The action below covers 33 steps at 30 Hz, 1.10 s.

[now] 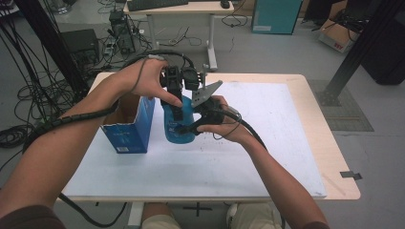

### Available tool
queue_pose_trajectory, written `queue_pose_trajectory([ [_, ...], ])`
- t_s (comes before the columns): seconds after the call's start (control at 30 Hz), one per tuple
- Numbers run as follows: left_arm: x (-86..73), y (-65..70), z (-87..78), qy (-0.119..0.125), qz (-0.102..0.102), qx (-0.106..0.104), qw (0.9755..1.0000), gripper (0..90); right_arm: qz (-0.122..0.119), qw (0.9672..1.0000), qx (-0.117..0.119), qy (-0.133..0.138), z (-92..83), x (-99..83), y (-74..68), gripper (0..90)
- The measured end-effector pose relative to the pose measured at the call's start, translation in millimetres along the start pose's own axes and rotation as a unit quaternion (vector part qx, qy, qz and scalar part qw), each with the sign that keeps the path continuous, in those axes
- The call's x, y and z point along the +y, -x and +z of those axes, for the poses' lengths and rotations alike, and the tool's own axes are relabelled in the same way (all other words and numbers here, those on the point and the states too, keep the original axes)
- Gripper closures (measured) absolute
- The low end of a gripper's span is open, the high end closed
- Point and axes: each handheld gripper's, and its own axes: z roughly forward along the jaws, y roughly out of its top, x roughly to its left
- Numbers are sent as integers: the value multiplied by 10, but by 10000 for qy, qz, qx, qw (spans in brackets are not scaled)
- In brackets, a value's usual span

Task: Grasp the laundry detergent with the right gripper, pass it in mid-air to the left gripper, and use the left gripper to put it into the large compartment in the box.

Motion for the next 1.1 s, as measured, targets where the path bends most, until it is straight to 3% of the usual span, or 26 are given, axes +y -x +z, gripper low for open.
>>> queue_pose_trajectory([
  [0.23,11,2,4,66,-17,53,10000,369,-25,10000,5,40,-4,-8,23,418],
  [0.73,37,-1,-1,50,-33,-72,10000,371,21,10000,54,50,-17,-19,29,413],
  [1.1,44,5,11,35,17,13,10000,371,-4,10000,16,73,-15,-22,36,410],
])
